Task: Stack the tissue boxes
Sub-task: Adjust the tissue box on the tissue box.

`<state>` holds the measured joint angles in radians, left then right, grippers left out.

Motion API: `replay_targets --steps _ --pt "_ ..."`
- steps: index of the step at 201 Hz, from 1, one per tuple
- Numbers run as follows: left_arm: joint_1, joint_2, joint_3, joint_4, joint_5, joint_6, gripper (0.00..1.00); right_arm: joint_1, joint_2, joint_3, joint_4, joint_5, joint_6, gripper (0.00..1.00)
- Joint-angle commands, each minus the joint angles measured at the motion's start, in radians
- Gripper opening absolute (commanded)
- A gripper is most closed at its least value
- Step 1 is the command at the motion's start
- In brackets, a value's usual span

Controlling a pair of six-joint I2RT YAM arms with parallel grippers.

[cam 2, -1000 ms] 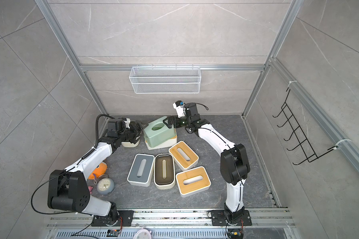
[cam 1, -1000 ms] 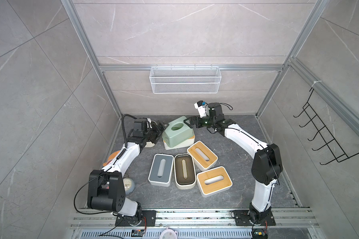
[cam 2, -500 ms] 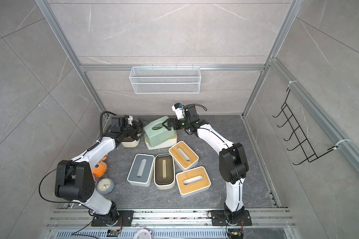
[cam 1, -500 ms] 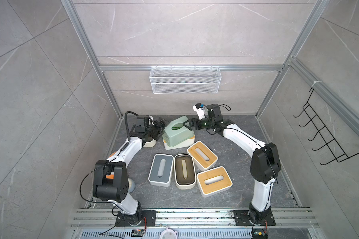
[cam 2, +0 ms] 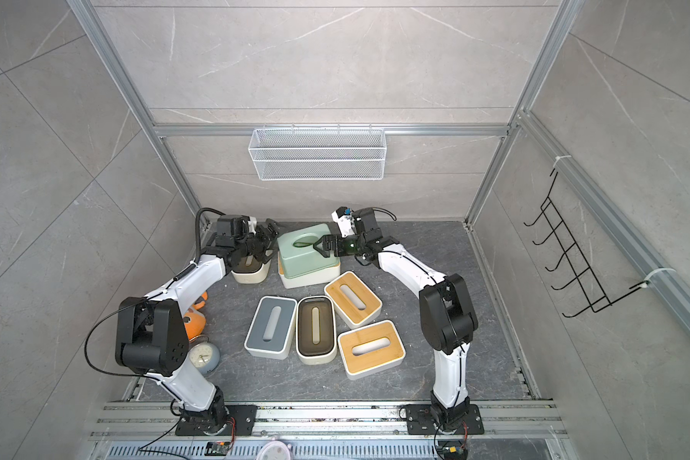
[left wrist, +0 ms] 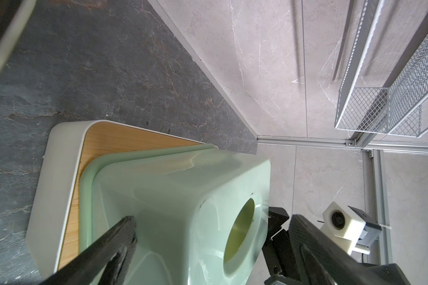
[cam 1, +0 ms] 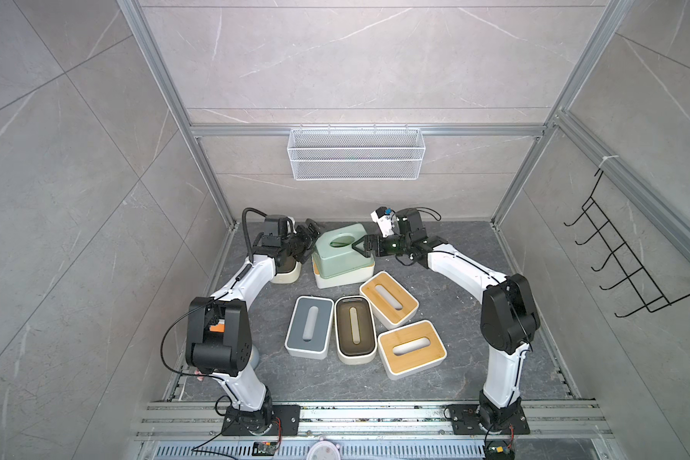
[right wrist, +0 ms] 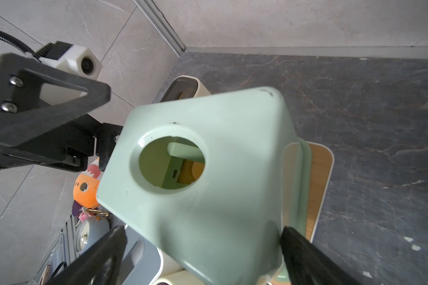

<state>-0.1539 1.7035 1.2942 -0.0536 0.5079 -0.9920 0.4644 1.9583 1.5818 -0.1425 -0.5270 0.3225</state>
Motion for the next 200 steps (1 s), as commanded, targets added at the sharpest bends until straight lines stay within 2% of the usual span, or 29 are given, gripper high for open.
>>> replay_targets --steps 1,76,144,200 --pt "-0.004 0.022 0.053 -0.011 0.023 0.016 1.00 0.010 -0.054 -0.023 0.028 -0.001 0.027 1.00" --pt "0.002 0.083 0.126 -0.031 0.033 0.014 1.00 0.033 -0.051 -0.034 0.071 0.041 0.101 1.00" --pt "0.008 0.095 0.129 -0.032 0.036 0.014 1.00 0.037 -0.001 0.042 0.036 0.053 0.113 1.00" --pt "0.020 0.102 0.129 -0.025 0.046 0.007 1.00 0.039 0.005 0.043 0.041 0.058 0.127 1.00"
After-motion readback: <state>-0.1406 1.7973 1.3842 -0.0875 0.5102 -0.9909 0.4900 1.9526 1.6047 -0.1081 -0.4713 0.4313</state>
